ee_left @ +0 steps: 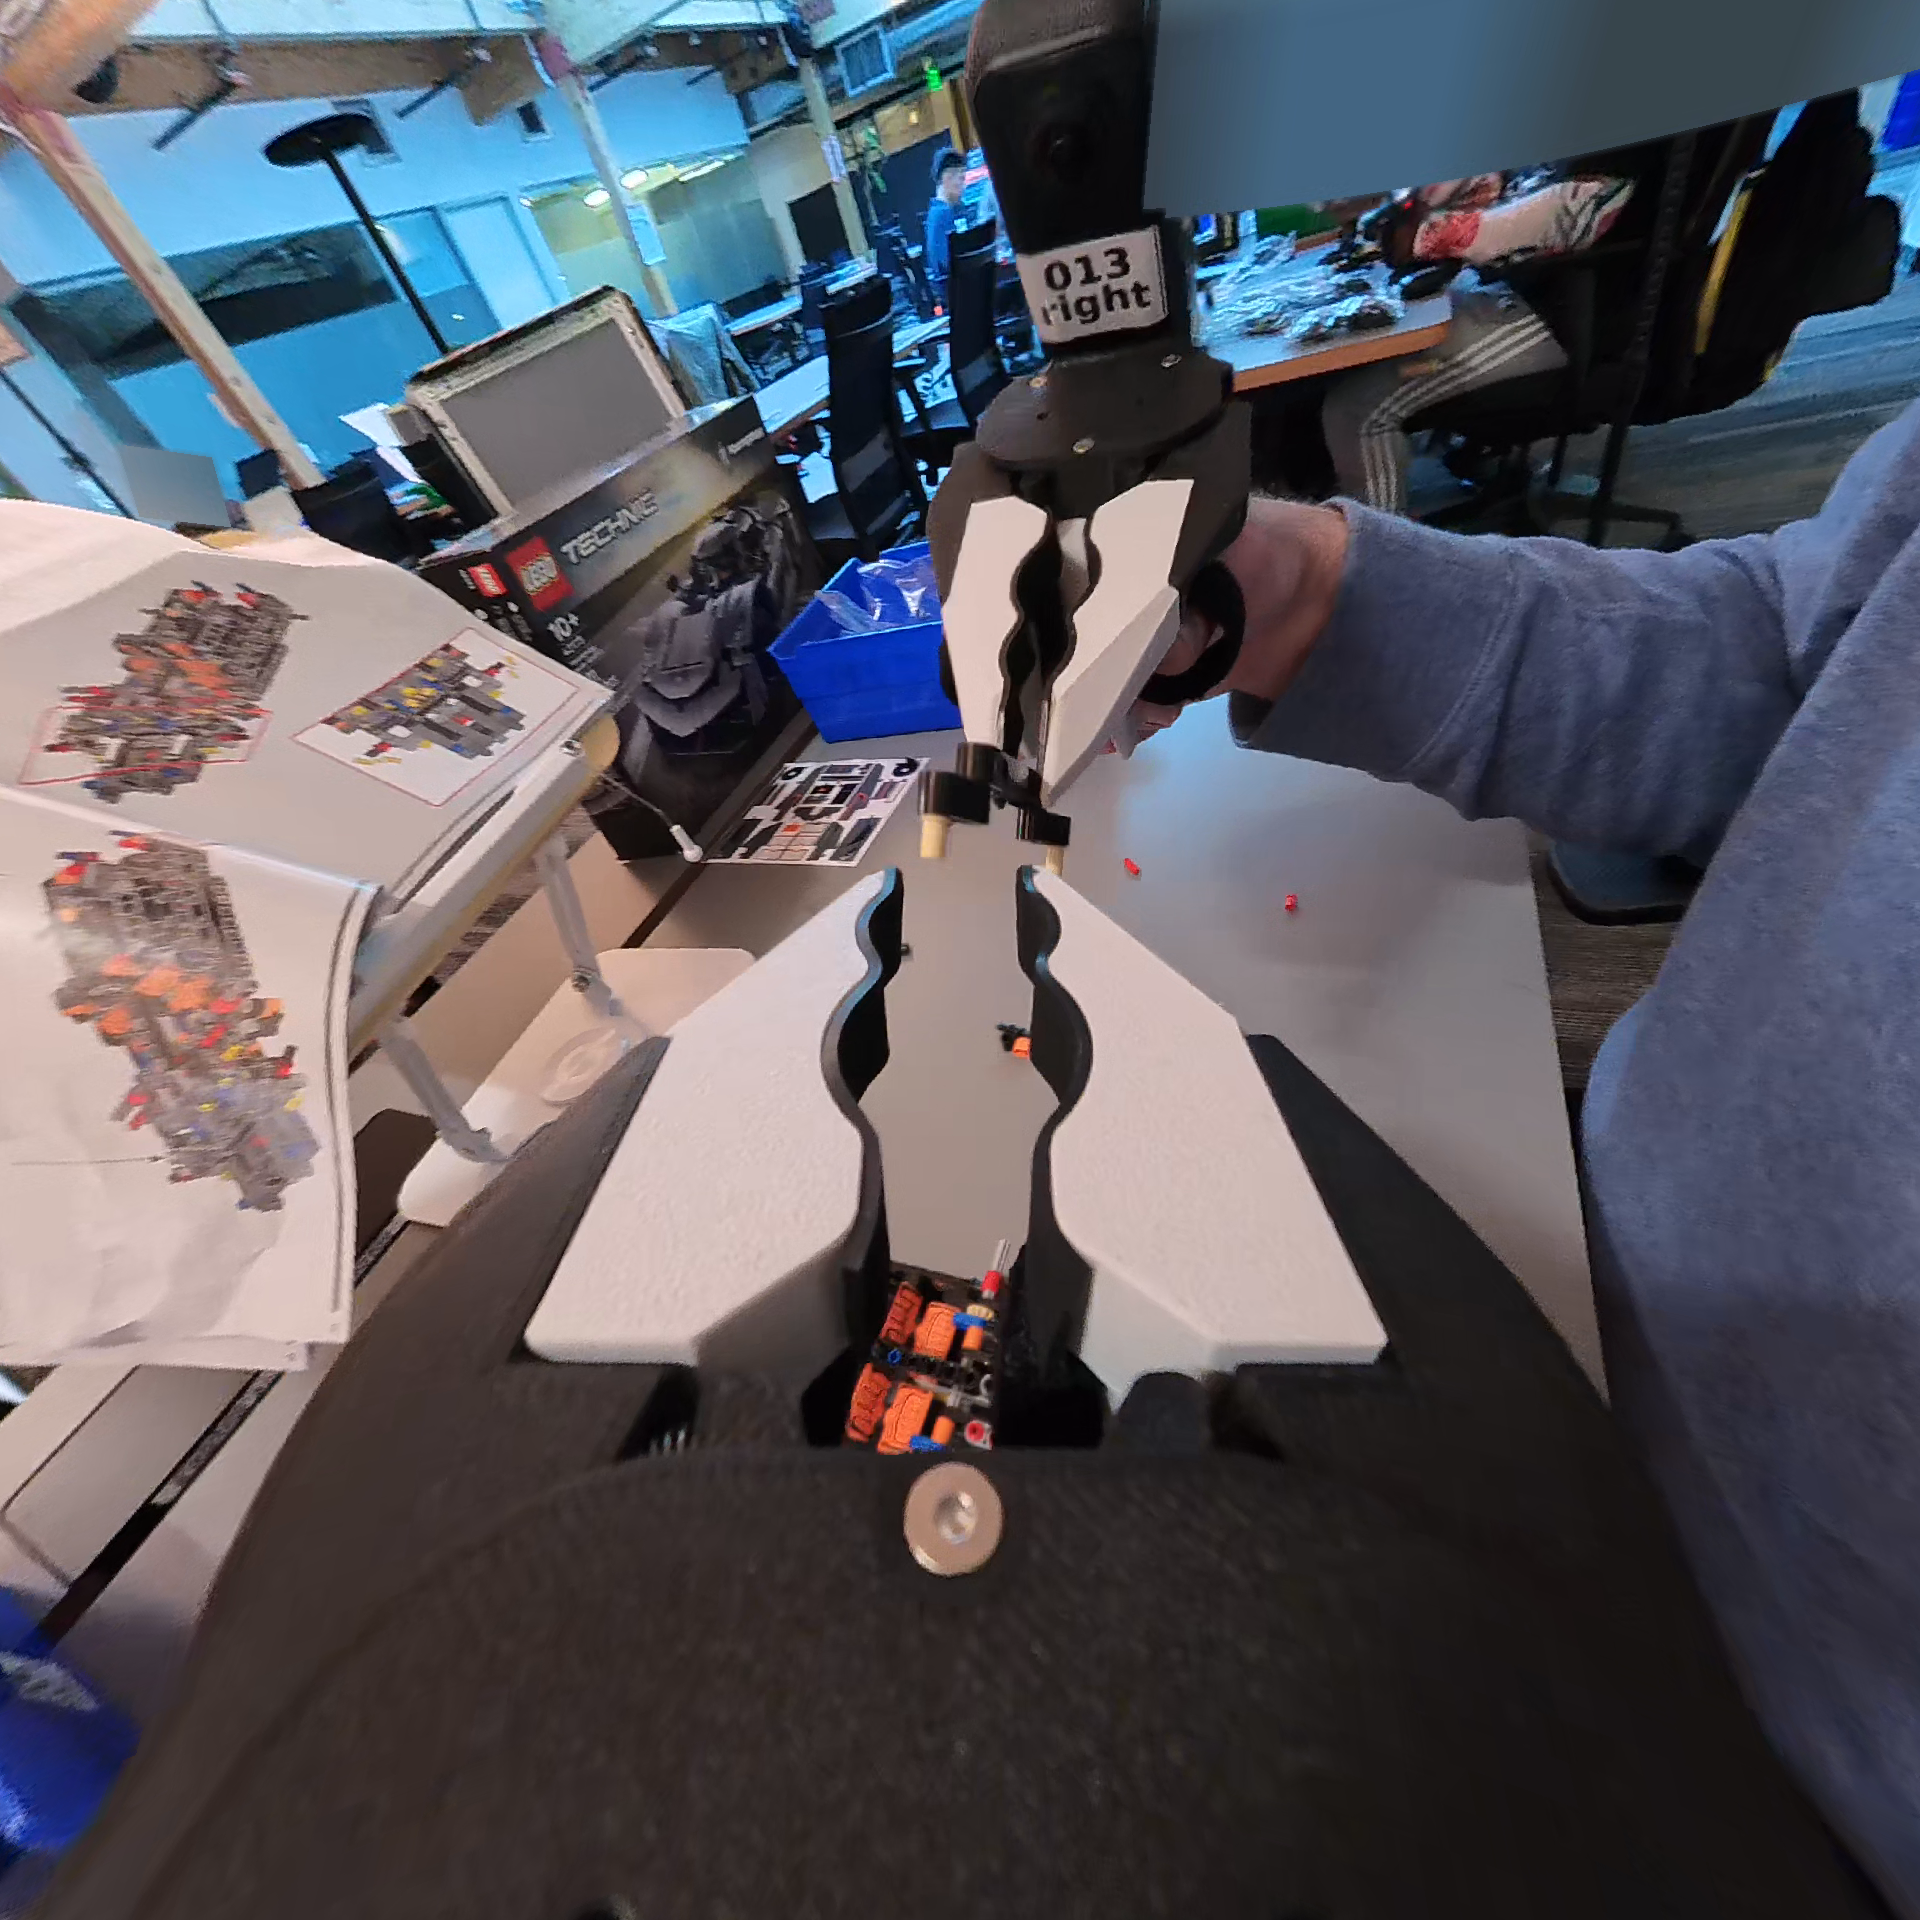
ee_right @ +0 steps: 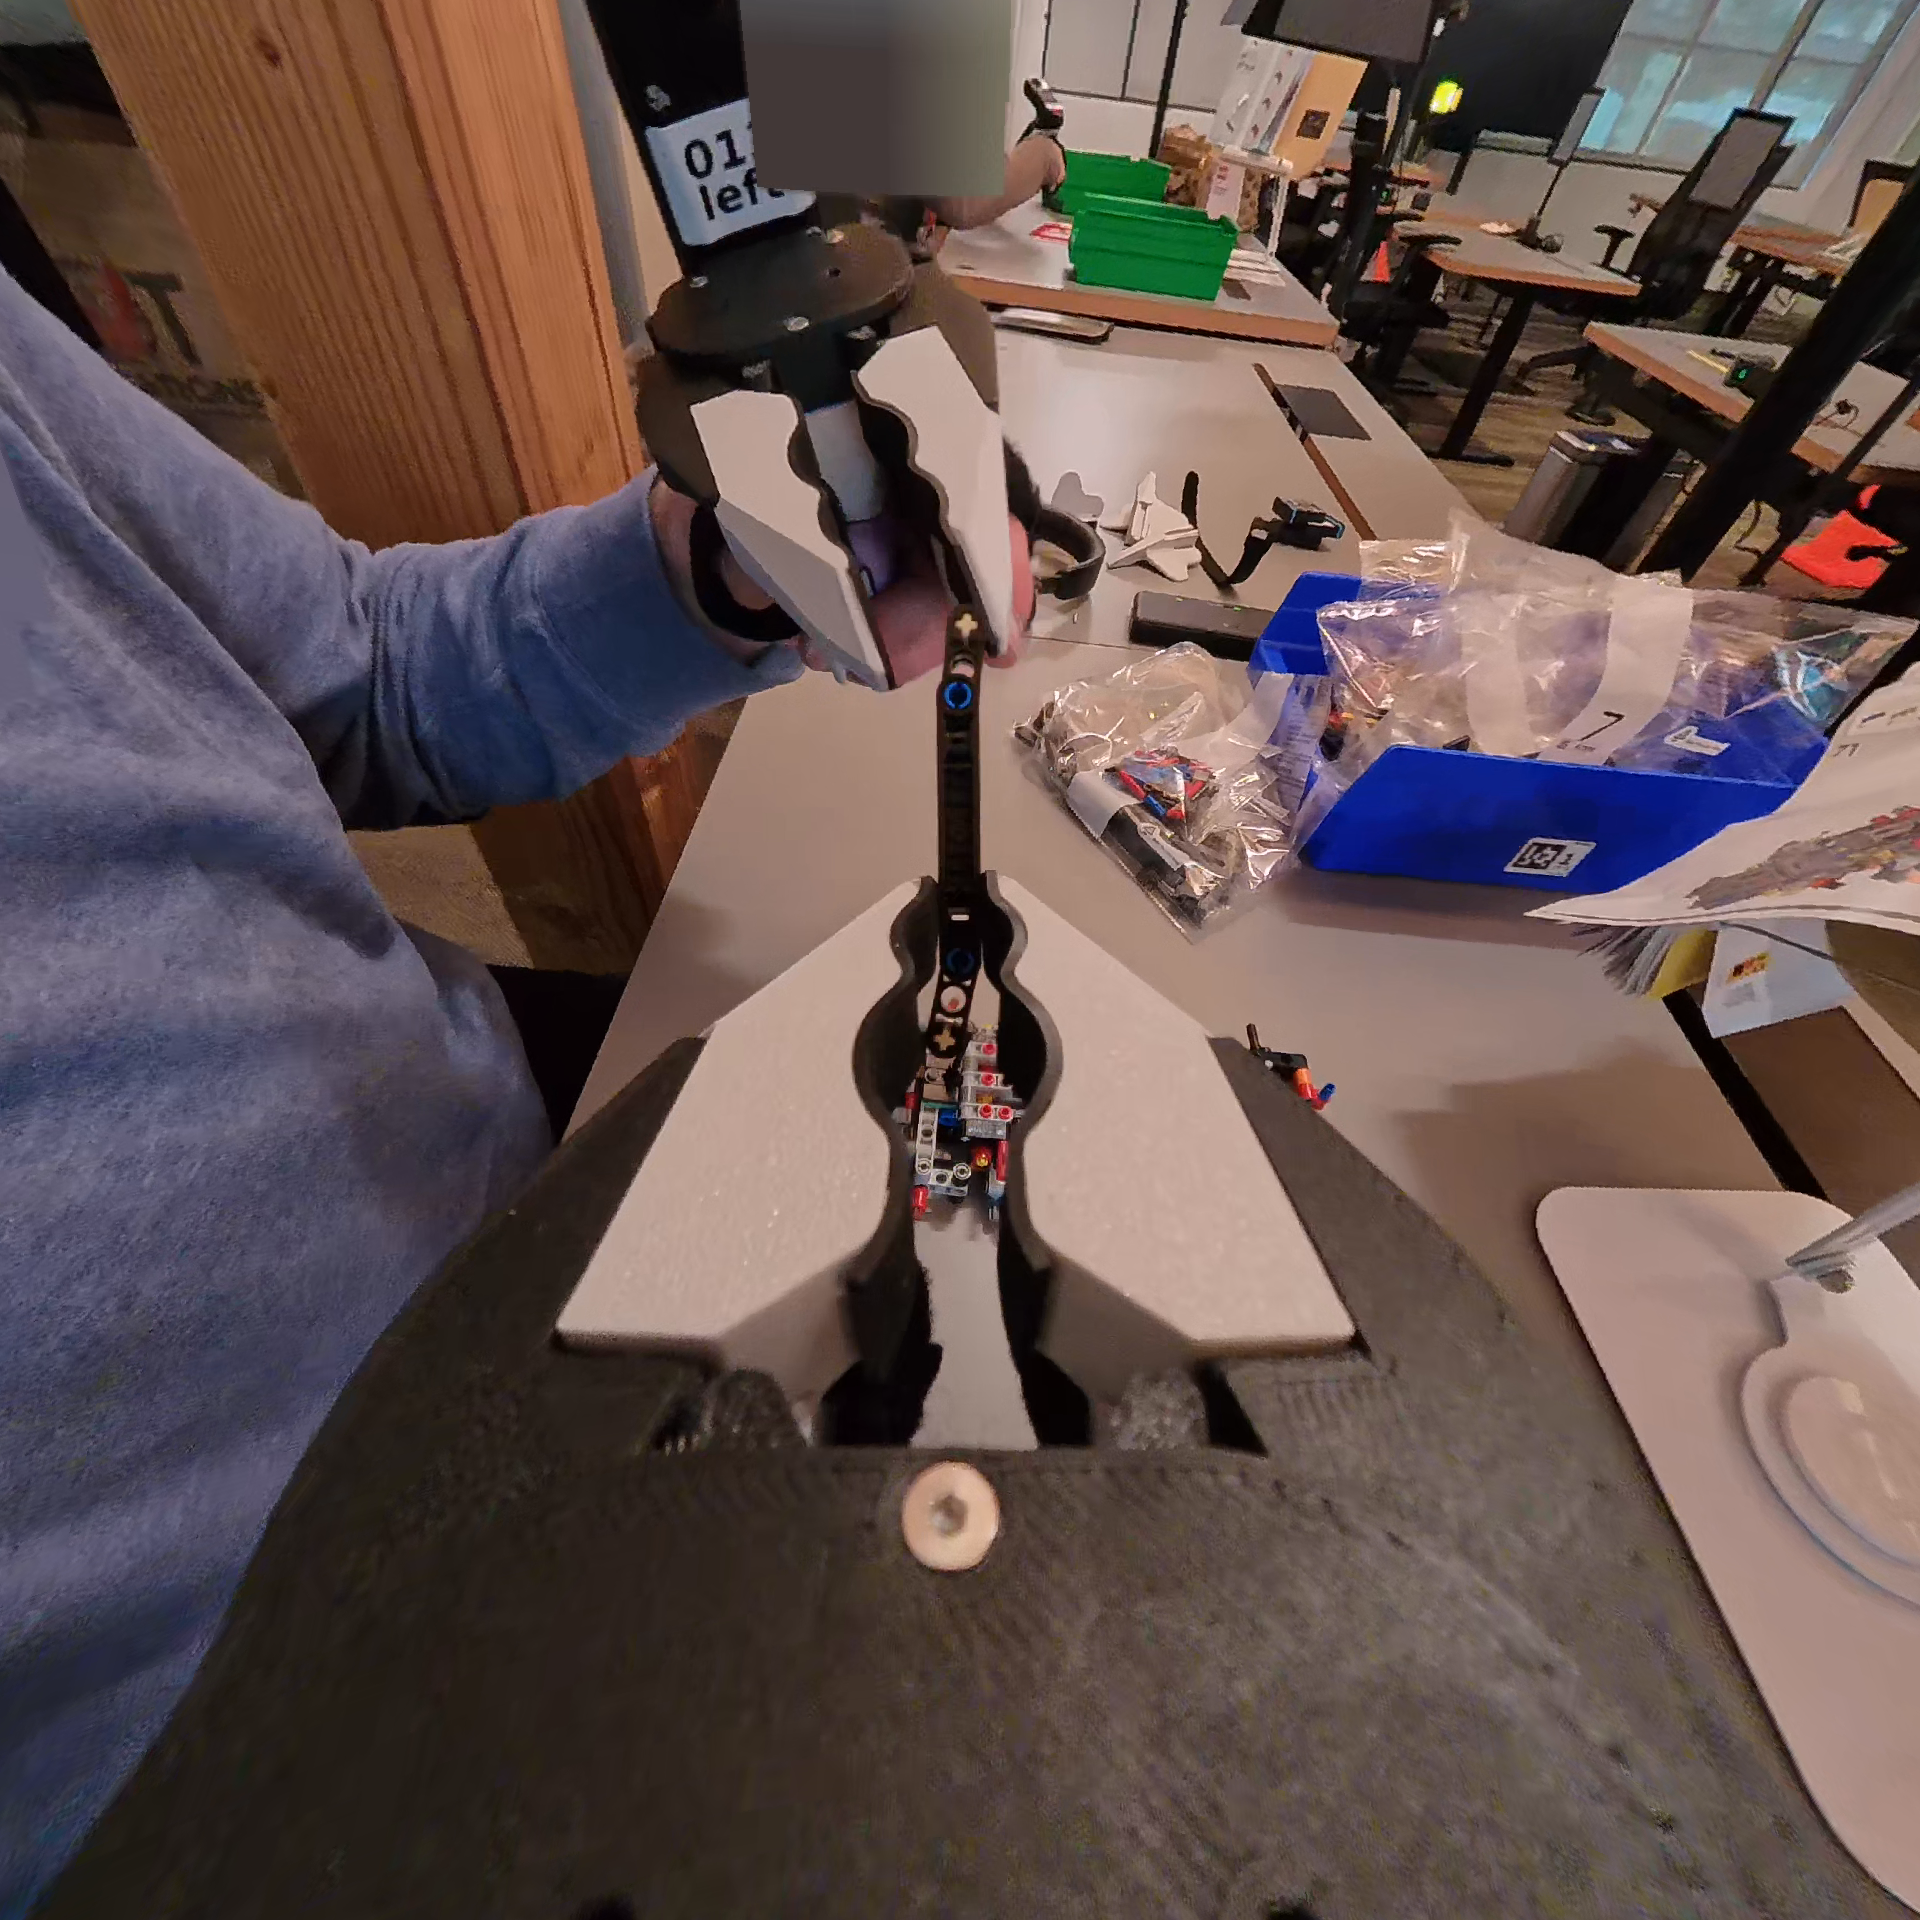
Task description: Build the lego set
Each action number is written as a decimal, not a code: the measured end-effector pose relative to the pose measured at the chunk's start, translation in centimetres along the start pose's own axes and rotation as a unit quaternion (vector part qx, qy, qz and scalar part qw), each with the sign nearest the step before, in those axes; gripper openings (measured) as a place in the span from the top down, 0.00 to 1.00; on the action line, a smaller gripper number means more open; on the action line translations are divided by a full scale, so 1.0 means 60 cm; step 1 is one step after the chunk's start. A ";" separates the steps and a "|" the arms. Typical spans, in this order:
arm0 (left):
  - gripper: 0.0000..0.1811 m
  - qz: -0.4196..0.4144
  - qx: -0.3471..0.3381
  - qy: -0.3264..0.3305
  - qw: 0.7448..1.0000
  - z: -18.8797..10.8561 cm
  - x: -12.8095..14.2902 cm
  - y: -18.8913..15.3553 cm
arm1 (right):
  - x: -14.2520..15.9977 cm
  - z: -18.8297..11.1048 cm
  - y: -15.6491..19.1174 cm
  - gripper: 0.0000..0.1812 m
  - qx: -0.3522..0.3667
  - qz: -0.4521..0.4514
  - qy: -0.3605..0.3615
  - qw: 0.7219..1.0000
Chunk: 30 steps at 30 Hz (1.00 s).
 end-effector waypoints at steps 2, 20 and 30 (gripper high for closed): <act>0.89 0.001 -0.006 0.000 1.000 -0.003 -0.002 0.001 | 0.001 -0.003 -0.003 0.97 0.002 0.008 -0.007 1.000; 0.90 0.026 -0.020 0.013 0.999 -0.007 -0.012 -0.012 | -0.010 -0.009 0.000 0.97 0.009 0.006 0.000 1.000; 0.90 0.016 -0.099 0.055 0.993 -0.035 -0.017 -0.002 | 0.028 0.006 -0.012 0.97 -0.001 0.053 0.043 0.998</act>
Point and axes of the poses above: each gripper's, where its closed fingertips meet, z out along the fingers, x out of its underside, y = z × x across the jaws, the point moved 9 cm from there along -z, back along the fingers, and after that the axes turned 12 degrees about -z, right-handed, at the moved point
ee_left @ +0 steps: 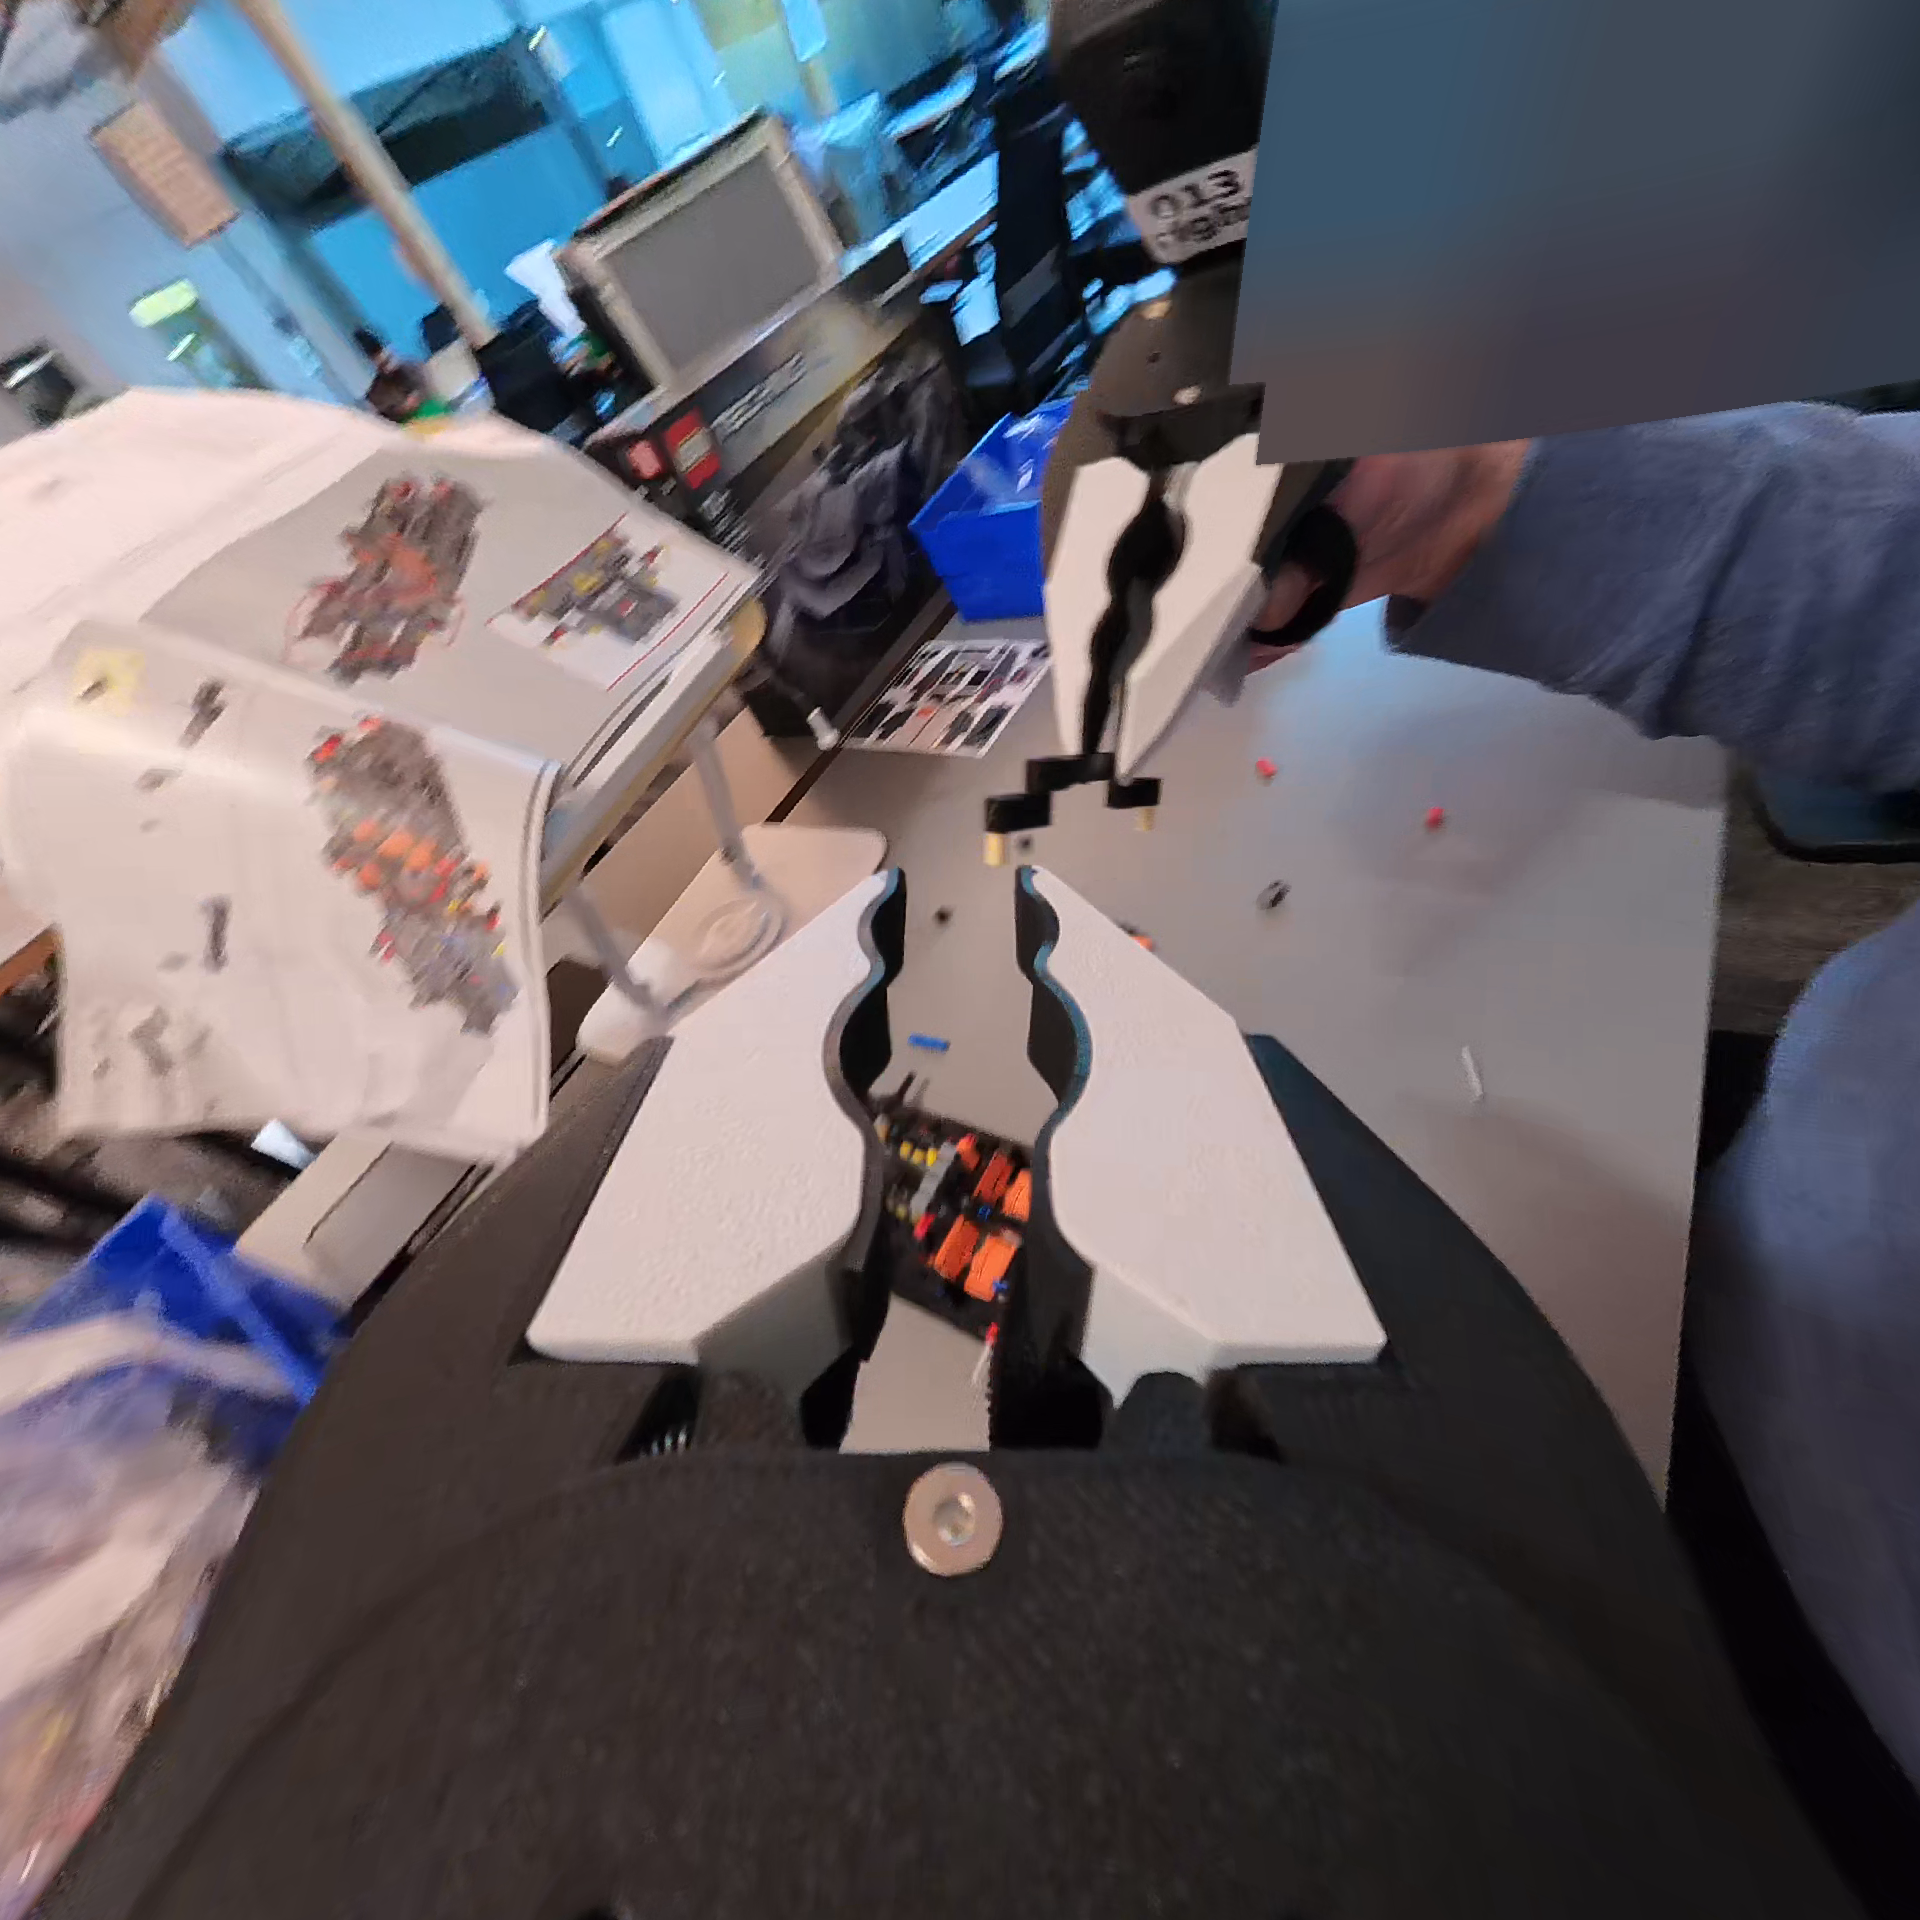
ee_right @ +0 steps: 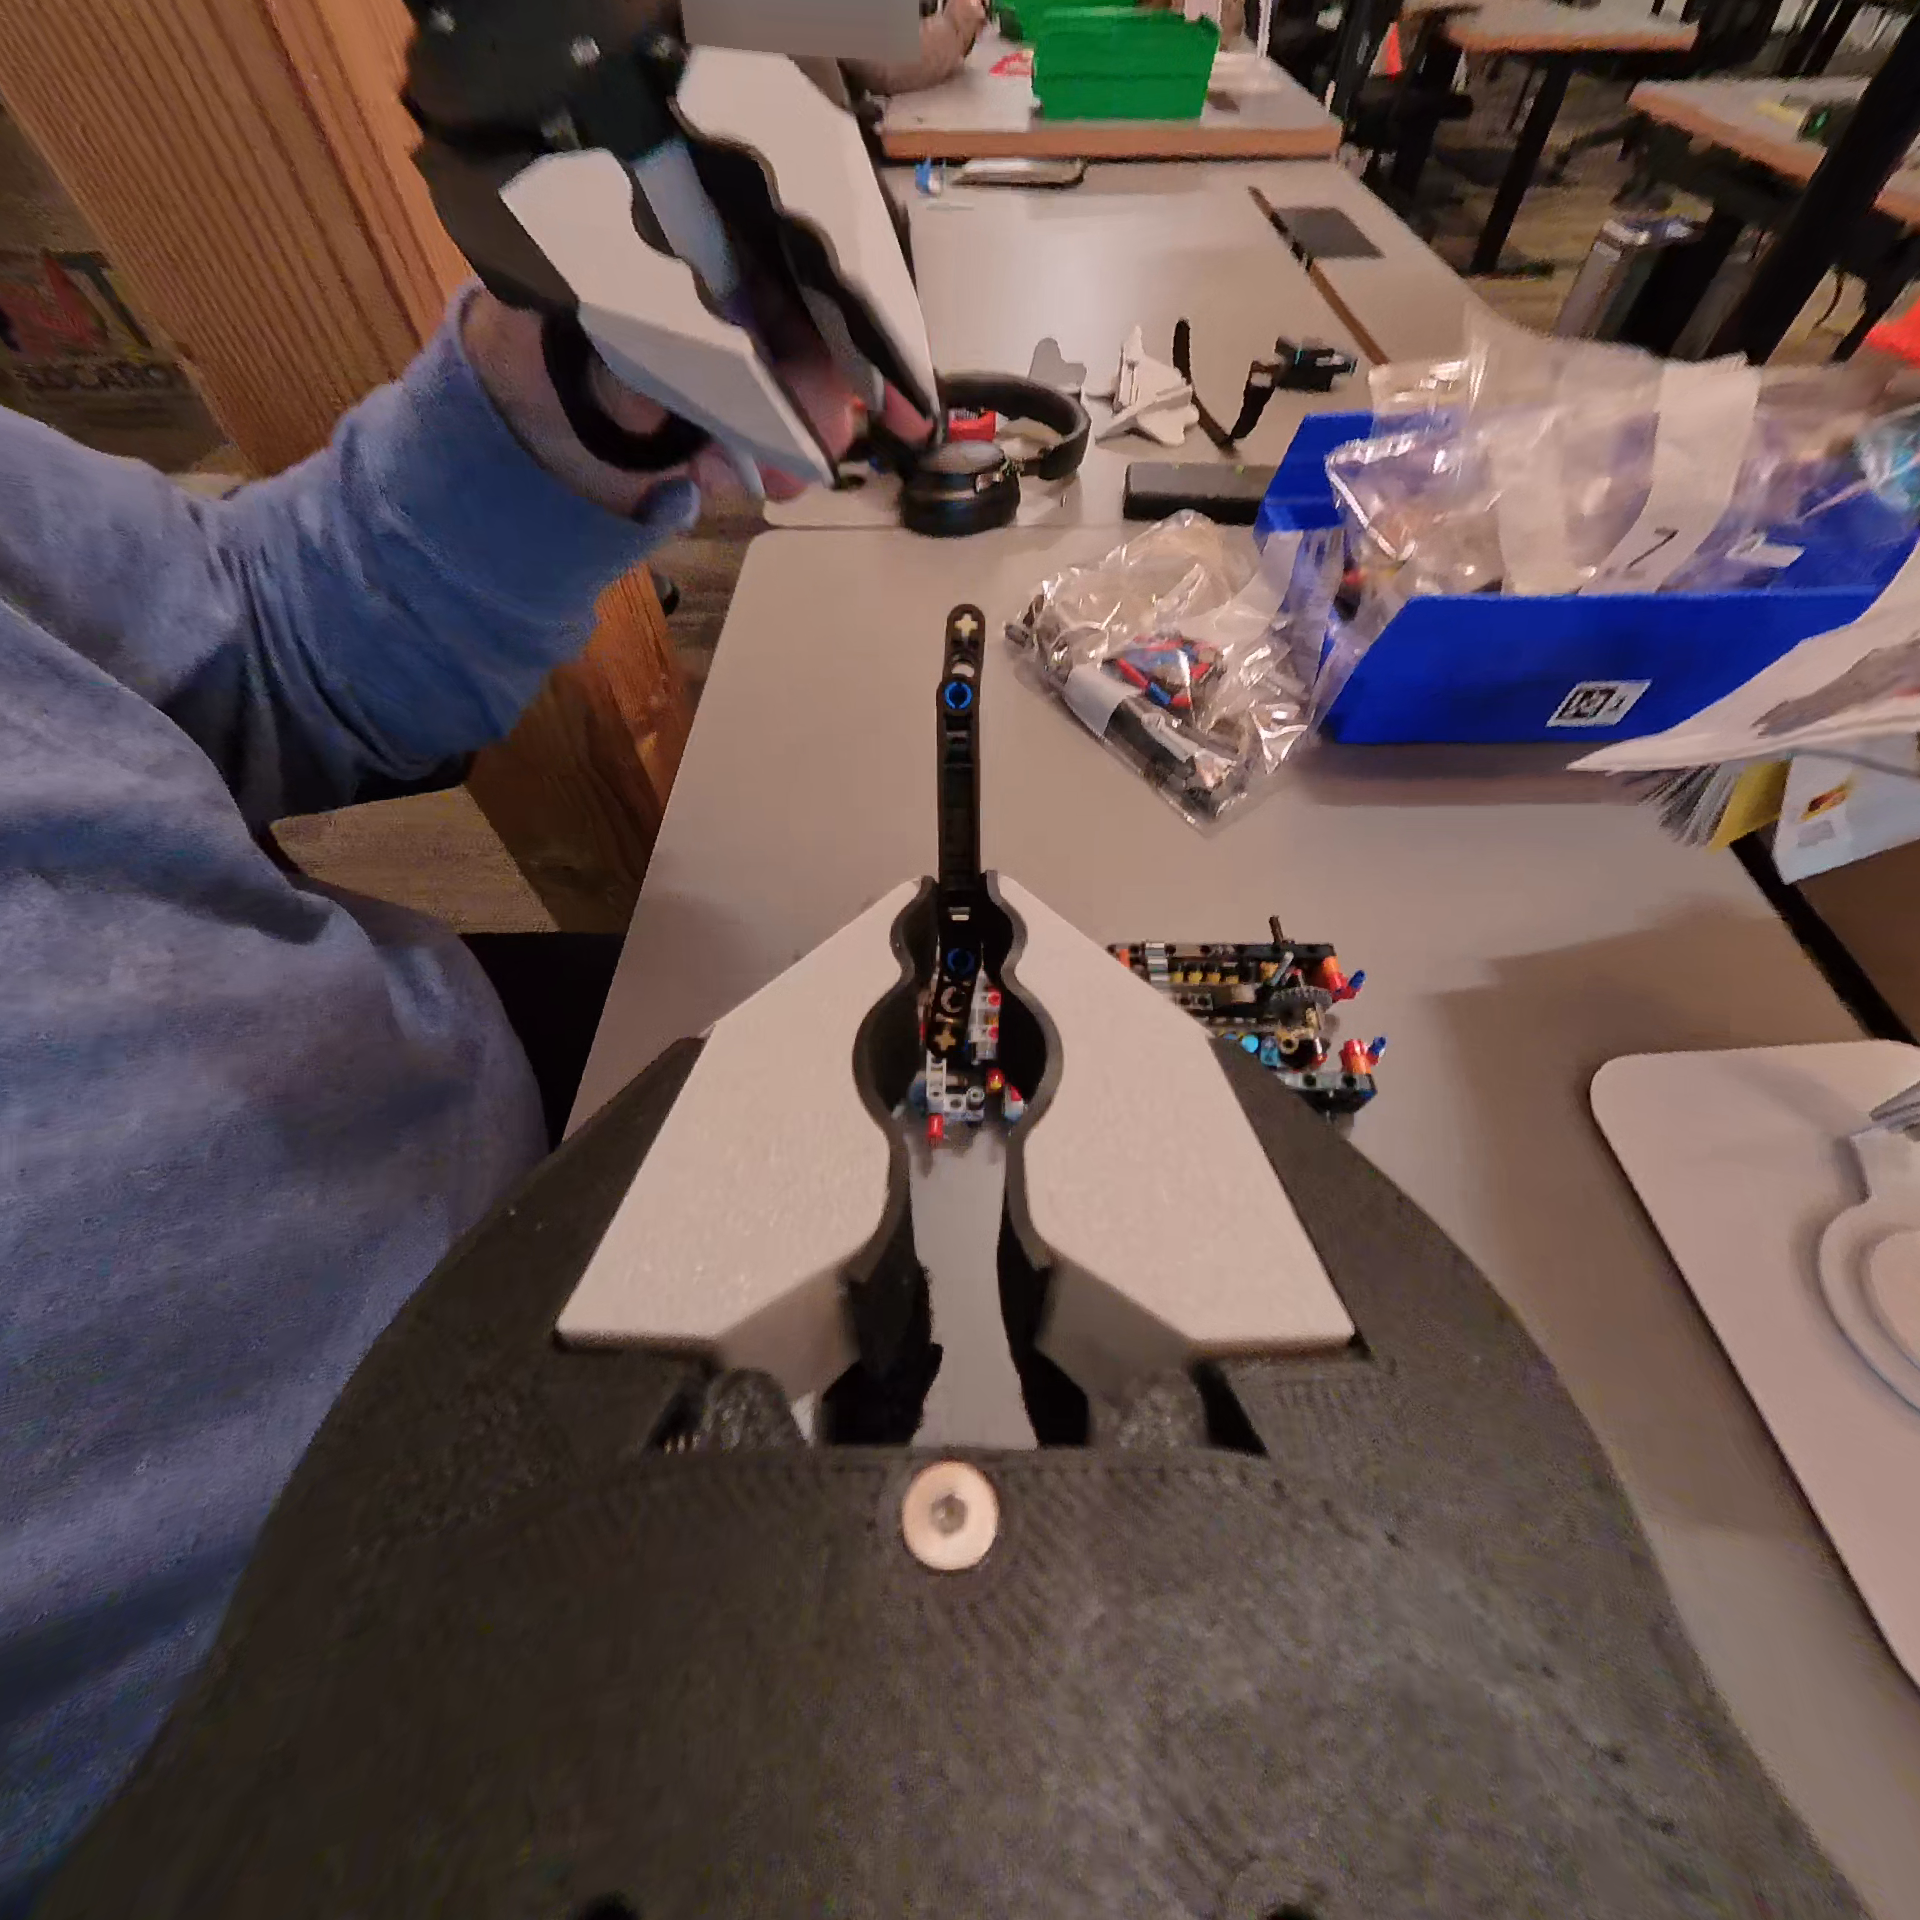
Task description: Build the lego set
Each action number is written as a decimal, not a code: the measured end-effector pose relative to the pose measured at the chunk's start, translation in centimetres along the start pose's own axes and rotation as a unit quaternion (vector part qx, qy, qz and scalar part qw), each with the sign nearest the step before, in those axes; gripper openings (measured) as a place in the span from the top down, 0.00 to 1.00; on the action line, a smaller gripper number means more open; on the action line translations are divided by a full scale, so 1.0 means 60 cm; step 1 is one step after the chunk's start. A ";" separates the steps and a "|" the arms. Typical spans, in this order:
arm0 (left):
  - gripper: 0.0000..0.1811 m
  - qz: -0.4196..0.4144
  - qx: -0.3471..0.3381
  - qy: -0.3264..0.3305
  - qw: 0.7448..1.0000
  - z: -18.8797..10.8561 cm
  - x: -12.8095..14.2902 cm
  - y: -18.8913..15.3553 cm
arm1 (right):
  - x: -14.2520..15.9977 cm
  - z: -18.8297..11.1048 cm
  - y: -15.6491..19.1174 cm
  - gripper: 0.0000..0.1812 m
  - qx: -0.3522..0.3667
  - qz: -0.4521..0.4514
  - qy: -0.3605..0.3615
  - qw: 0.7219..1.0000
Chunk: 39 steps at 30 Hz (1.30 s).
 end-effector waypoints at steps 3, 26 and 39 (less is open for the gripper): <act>0.90 -0.014 -0.020 0.020 0.999 -0.010 0.010 0.000 | 0.015 0.013 -0.001 0.97 -0.013 0.015 0.018 1.000; 0.89 -0.096 0.029 0.093 0.991 0.045 0.127 -0.005 | 0.067 0.091 0.006 0.97 -0.117 0.109 0.053 0.986; 0.94 -0.109 0.052 0.080 0.989 0.054 0.135 -0.008 | 0.073 0.103 0.007 0.97 -0.121 0.114 0.056 0.984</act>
Point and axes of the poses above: each gripper's, where its closed fingertips meet, z out along the fingers, x out of its underside, y = z × x across the jaws, the point moved 9 cm from there along -z, back along the fingers, and after that the axes turned 12 degrees about -z, right-handed, at the moved point
